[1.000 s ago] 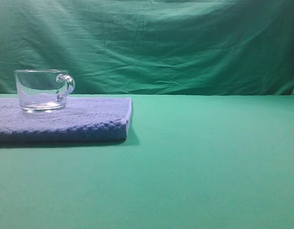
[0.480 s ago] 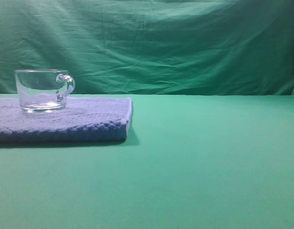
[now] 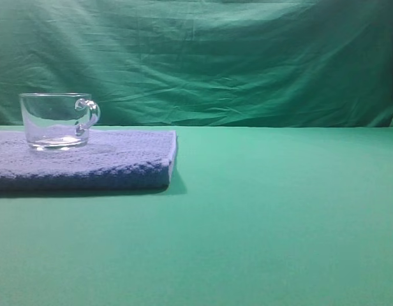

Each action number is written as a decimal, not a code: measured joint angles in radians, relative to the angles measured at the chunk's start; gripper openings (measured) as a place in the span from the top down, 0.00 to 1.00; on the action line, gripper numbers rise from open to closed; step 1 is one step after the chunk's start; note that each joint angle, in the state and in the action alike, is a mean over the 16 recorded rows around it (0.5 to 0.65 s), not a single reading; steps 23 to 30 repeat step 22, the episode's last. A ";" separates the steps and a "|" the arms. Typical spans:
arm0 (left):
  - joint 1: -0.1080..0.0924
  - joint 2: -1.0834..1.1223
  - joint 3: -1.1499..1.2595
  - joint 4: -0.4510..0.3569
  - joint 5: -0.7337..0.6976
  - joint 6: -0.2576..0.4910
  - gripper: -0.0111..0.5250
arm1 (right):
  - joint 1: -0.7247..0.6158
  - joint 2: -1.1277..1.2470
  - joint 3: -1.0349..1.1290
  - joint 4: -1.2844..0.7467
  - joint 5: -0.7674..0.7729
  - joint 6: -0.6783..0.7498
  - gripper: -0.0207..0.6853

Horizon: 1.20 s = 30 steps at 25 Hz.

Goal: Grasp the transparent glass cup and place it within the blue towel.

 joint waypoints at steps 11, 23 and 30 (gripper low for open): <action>0.000 0.000 0.000 0.000 0.000 -0.001 0.98 | -0.001 0.000 0.000 0.001 0.001 -0.003 0.97; 0.000 0.000 0.000 0.000 0.000 -0.002 0.98 | -0.001 0.000 0.000 0.001 0.001 -0.004 0.97; 0.000 0.000 0.000 0.000 0.000 -0.002 0.98 | -0.001 0.000 0.000 0.001 0.001 -0.004 0.97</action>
